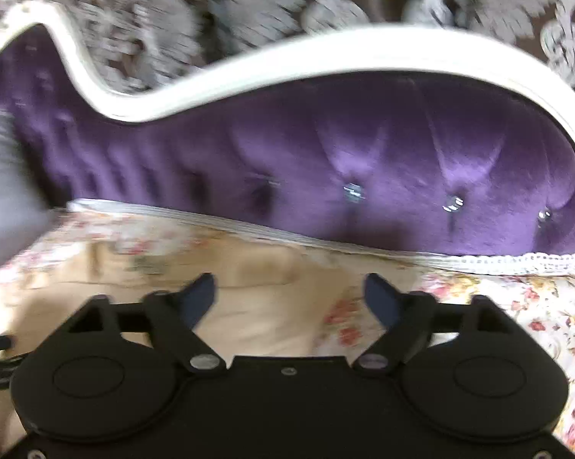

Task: Fold small clothes

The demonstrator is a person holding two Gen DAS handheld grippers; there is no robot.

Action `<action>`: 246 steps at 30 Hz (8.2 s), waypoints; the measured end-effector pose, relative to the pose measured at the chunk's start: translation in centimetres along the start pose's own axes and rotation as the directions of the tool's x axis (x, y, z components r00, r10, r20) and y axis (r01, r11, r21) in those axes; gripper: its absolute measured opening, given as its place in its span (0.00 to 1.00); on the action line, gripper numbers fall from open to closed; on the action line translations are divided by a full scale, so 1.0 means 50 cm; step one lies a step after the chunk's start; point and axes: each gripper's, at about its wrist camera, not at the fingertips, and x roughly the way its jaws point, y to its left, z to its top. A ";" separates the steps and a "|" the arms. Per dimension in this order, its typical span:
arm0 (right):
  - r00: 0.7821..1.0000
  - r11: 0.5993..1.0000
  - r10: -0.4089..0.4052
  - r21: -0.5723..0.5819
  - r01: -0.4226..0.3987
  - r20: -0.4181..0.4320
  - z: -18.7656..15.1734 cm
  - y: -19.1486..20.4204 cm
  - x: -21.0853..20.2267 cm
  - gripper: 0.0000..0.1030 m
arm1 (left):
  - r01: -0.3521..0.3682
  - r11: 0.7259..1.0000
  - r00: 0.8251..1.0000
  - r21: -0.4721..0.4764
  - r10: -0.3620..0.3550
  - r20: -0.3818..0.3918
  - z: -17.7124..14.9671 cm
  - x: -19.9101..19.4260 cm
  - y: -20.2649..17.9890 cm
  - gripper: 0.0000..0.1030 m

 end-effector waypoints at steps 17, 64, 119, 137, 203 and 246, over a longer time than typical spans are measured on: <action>0.979 0.987 0.122 -0.082 -0.136 -0.161 -0.189 0.184 -0.062 1.00 | -0.061 0.994 0.995 -0.092 0.068 0.073 -0.034 -0.179 0.240 0.85; 0.990 0.990 0.090 -0.094 -0.100 -0.104 -0.251 0.200 -0.050 1.00 | 0.332 0.904 0.942 -0.269 -0.307 0.134 0.157 -0.291 0.394 0.03; 0.918 0.850 0.374 0.445 -0.280 -0.136 -0.042 0.108 0.190 0.75 | 0.125 0.990 0.987 -0.067 -0.117 0.112 -0.103 -0.104 0.077 0.37; 0.967 0.967 0.255 0.025 -0.255 0.017 0.095 0.211 0.024 0.18 | 0.163 0.983 0.981 -0.088 -0.151 0.122 -0.100 -0.097 0.083 0.45; 0.993 0.996 -0.081 -0.038 0.078 -0.083 -0.025 -0.010 0.106 0.55 | 0.004 1.000 0.997 -0.028 -0.002 0.076 0.025 0.038 0.093 0.60; 0.986 0.977 0.138 0.174 -0.121 -0.089 -0.351 0.016 -0.322 0.99 | 0.185 0.975 0.966 -0.122 -0.203 -0.160 -0.262 -0.218 0.100 0.94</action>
